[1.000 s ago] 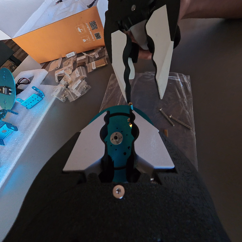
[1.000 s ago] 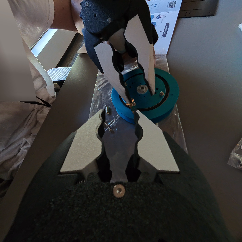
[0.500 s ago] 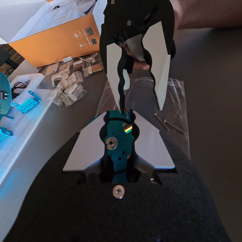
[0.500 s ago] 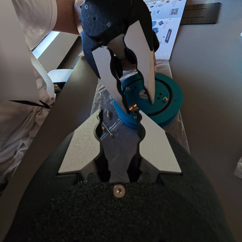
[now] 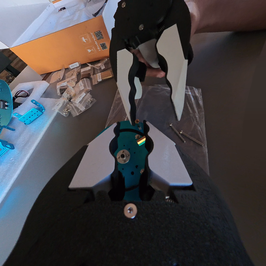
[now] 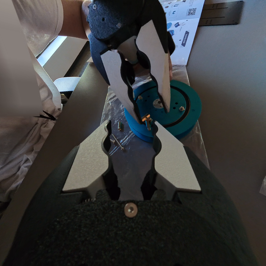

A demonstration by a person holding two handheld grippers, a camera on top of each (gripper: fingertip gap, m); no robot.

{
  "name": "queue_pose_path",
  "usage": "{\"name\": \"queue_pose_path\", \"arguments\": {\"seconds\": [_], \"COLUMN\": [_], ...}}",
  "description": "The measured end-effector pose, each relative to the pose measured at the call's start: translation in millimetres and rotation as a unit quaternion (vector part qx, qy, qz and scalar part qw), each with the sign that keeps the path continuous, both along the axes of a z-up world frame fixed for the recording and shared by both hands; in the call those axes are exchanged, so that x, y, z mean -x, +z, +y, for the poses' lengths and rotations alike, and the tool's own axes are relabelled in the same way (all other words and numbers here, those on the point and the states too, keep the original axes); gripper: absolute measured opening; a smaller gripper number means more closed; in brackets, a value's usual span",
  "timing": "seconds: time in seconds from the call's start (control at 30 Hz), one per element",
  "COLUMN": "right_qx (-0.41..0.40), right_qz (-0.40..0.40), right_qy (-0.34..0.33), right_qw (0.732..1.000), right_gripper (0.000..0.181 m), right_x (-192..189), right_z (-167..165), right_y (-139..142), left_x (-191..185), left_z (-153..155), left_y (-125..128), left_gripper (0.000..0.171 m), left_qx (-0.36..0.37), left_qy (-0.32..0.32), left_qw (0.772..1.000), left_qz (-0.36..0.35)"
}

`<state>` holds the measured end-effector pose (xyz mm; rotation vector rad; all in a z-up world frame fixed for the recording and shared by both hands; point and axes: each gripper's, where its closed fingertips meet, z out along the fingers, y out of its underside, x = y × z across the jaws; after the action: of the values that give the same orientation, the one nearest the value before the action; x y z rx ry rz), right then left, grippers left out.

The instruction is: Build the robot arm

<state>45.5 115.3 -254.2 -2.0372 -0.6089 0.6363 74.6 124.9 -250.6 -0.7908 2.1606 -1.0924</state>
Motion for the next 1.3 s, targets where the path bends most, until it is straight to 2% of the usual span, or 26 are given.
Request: {"name": "queue_pose_path", "arguments": {"seconds": [0.17, 0.23, 0.47, 0.67, 0.83, 0.97, 1.07, 1.2, 1.3], "right_qx": [0.013, 0.024, -0.002, 0.011, 0.018, -0.003, 0.003, 0.020, 0.032], "right_qz": [-0.004, 0.003, 0.009, 0.001, 0.010, 0.026, 0.011, 0.002, 0.003], "right_qy": [-0.003, -0.003, -0.008, 0.002, -0.012, -0.008, 0.002, 0.003, -0.003], "right_qw": [1.000, 1.000, 1.000, 1.000, 1.000, 1.000, 1.000, 1.000, 0.999], "right_gripper": [0.053, 0.046, 0.056, 0.057, 0.048, 0.055, 0.060, 0.060, 0.050], "right_x": [-3, -7, -5, 1, -12, -6, 3, 1, -9], "right_z": [-3, -6, 1, -2, -5, 0, 1, -3, -9], "right_y": [-1, 0, 4, 0, 4, 8, 2, -2, 0], "left_x": [-3, -3, 2, -5, 0, 3, 0, -6, -6], "left_z": [9, 13, -1, 5, 12, 2, -2, 8, 20], "left_y": [-2, 1, 4, 1, 3, 6, 2, -2, 4], "left_gripper": [0.033, 0.032, 0.034, 0.035, 0.035, 0.035, 0.036, 0.036, 0.036], "left_qx": [-0.014, -0.011, 0.008, -0.012, -0.007, 0.017, 0.006, -0.010, -0.006], "left_qy": [0.013, 0.017, -0.008, 0.010, 0.005, -0.012, -0.007, 0.013, 0.024], "left_qw": [1.000, 1.000, 1.000, 1.000, 1.000, 1.000, 1.000, 1.000, 1.000], "left_qz": [0.000, -0.004, 0.006, 0.000, 0.003, 0.013, 0.008, 0.012, 0.007]}}
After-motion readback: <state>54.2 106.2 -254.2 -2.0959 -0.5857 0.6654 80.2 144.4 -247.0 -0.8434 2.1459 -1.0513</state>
